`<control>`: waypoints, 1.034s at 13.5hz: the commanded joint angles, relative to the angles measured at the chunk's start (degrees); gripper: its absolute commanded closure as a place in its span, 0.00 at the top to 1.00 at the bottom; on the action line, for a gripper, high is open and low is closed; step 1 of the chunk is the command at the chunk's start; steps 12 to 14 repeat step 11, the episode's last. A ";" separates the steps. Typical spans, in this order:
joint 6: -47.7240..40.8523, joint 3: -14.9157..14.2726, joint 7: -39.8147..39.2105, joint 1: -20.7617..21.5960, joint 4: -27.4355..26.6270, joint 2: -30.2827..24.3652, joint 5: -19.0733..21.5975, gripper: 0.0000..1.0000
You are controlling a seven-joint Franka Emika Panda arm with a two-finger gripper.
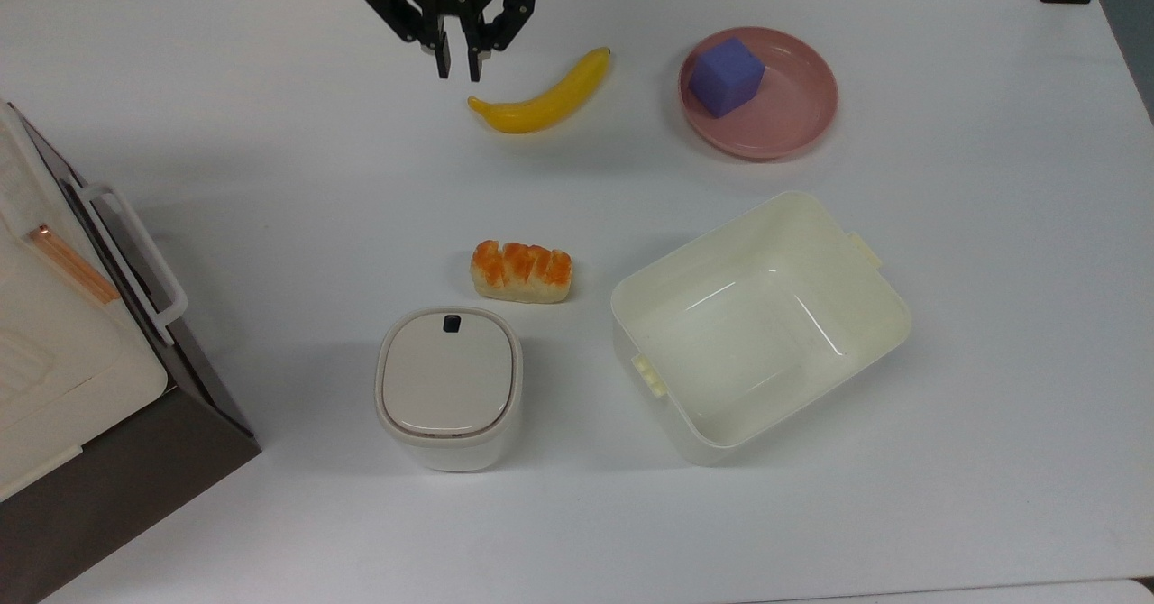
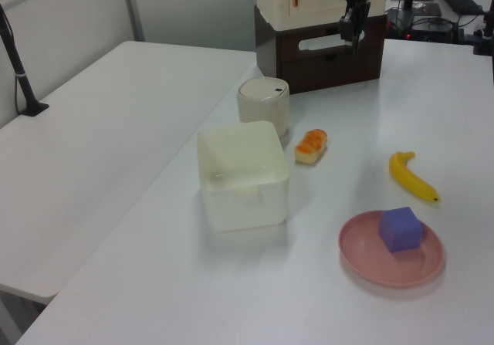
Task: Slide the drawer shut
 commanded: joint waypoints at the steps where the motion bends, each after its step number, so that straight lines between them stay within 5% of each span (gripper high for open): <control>1: -2.17 -4.60 -1.69 5.97 -1.33 -1.94 -3.20 0.60; 2: -2.26 -6.36 -1.60 8.25 -1.33 -1.94 -3.48 0.95; 3: -2.26 -6.98 -1.69 8.79 -1.33 -1.94 -3.48 1.00; 14: -4.11 -6.99 -2.66 8.18 -1.07 -2.73 -2.86 1.00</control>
